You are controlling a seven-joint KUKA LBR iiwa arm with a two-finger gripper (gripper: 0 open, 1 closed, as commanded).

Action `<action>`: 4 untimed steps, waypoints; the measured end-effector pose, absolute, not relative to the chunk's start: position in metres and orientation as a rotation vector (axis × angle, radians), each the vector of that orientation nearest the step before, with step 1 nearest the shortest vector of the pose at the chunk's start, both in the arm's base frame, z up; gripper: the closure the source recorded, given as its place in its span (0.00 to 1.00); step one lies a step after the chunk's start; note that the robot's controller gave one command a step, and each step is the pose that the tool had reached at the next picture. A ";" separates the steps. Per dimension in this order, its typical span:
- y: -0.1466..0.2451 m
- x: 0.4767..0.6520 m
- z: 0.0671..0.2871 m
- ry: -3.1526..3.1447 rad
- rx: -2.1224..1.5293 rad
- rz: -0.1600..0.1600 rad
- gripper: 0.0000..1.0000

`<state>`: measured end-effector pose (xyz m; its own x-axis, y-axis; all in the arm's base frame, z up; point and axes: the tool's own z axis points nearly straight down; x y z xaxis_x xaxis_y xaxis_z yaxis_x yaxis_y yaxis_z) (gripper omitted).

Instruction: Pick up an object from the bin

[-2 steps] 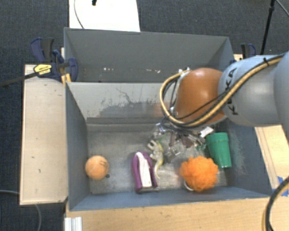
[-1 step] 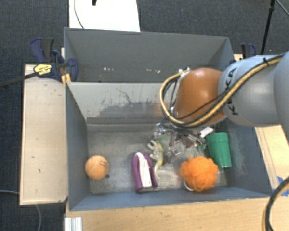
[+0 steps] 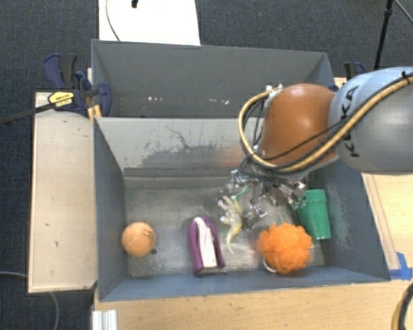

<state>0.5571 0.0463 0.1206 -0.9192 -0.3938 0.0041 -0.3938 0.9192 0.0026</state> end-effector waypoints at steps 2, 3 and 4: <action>0.042 0.575 0.186 -3.077 0.606 -0.003 1.00; 0.038 0.575 0.186 -3.101 0.607 0.003 1.00; 0.039 0.560 0.206 -3.073 0.608 -0.004 1.00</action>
Offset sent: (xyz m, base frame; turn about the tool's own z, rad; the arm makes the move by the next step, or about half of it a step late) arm 0.0169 -0.0023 0.1226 0.0345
